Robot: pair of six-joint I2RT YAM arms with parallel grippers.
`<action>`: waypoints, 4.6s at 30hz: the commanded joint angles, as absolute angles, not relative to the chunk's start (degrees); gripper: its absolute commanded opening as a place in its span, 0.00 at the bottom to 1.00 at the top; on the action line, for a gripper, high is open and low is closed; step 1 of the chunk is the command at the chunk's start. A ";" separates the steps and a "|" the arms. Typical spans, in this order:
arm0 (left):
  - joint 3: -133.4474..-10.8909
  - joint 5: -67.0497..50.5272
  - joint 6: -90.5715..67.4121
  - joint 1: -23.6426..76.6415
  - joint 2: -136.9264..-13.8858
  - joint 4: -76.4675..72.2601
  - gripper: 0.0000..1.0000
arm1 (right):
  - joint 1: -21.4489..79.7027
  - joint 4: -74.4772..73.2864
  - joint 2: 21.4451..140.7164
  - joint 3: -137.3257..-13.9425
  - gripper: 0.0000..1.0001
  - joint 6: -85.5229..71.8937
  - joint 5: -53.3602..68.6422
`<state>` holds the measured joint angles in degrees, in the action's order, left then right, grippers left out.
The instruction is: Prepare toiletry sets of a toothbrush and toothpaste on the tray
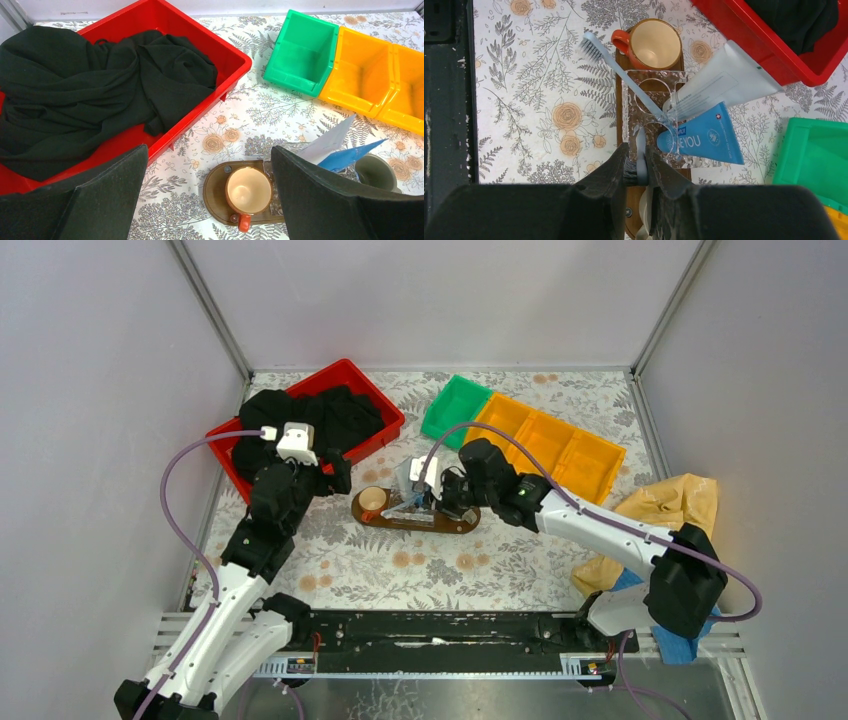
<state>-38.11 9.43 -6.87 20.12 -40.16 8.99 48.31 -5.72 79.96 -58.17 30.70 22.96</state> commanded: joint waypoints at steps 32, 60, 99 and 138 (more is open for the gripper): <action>-37.53 8.74 -6.68 19.15 -40.13 5.10 1.00 | 53.28 -3.45 77.30 -55.48 0.22 37.31 14.79; -37.44 8.58 -6.77 18.90 -40.13 5.02 1.00 | 53.32 -5.81 76.54 -56.95 0.41 35.85 18.21; -82.29 -20.21 -24.65 18.72 -49.41 18.18 1.00 | 19.99 -34.70 62.06 -102.71 0.99 6.63 12.20; -88.83 -22.84 -24.57 18.72 -48.27 20.85 1.00 | 14.44 -37.10 58.19 -110.56 0.99 -3.74 15.05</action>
<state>-89.89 -22.20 -25.36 19.07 -48.53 20.69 15.07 -38.89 58.37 -111.13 -2.74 13.37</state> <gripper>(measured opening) 0.998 0.992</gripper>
